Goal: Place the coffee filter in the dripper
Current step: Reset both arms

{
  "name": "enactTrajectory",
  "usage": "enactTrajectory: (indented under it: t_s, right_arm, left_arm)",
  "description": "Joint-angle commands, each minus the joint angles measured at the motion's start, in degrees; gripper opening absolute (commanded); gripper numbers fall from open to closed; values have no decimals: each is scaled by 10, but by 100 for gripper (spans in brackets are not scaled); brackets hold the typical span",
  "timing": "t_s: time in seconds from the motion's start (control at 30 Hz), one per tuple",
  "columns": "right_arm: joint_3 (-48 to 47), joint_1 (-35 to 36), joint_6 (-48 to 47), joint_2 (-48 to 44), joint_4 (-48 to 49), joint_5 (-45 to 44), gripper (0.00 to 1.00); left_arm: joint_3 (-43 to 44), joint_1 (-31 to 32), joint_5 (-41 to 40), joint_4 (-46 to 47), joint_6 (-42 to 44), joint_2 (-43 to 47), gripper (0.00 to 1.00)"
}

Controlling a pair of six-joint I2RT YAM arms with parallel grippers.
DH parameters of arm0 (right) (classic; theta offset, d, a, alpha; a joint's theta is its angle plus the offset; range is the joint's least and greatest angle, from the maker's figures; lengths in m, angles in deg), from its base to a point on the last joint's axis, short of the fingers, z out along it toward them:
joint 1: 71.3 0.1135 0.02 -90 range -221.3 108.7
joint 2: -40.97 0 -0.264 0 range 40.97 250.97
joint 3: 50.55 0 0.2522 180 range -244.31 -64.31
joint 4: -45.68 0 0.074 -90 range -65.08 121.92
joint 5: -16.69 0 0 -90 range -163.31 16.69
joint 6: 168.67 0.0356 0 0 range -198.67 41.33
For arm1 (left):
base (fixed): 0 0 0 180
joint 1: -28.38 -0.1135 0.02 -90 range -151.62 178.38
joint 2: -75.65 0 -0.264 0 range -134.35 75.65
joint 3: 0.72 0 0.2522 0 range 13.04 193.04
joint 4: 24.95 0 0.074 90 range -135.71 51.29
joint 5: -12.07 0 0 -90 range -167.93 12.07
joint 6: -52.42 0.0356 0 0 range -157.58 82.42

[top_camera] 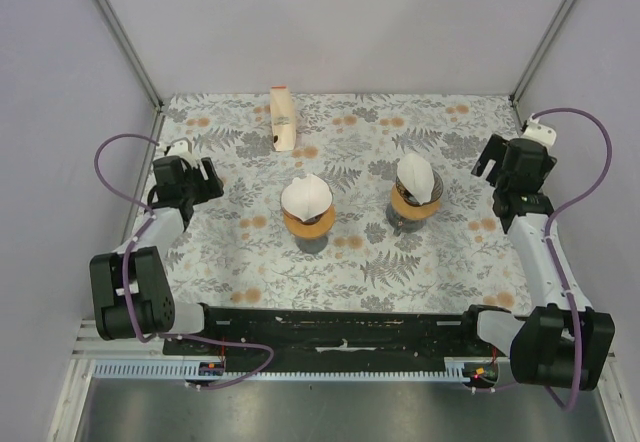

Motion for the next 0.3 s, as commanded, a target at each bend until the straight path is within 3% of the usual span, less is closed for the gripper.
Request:
enactTrajectory:
  t_s: [0.0, 0.27]
  right_arm:
    - [12, -2, 13, -3, 63, -11, 98]
    - [40, -2, 23, -4, 96, -29, 98]
  left_arm:
    - [-10, -2, -15, 68, -12, 15, 81]
    - [-20, -2, -1, 80, -19, 12, 82]
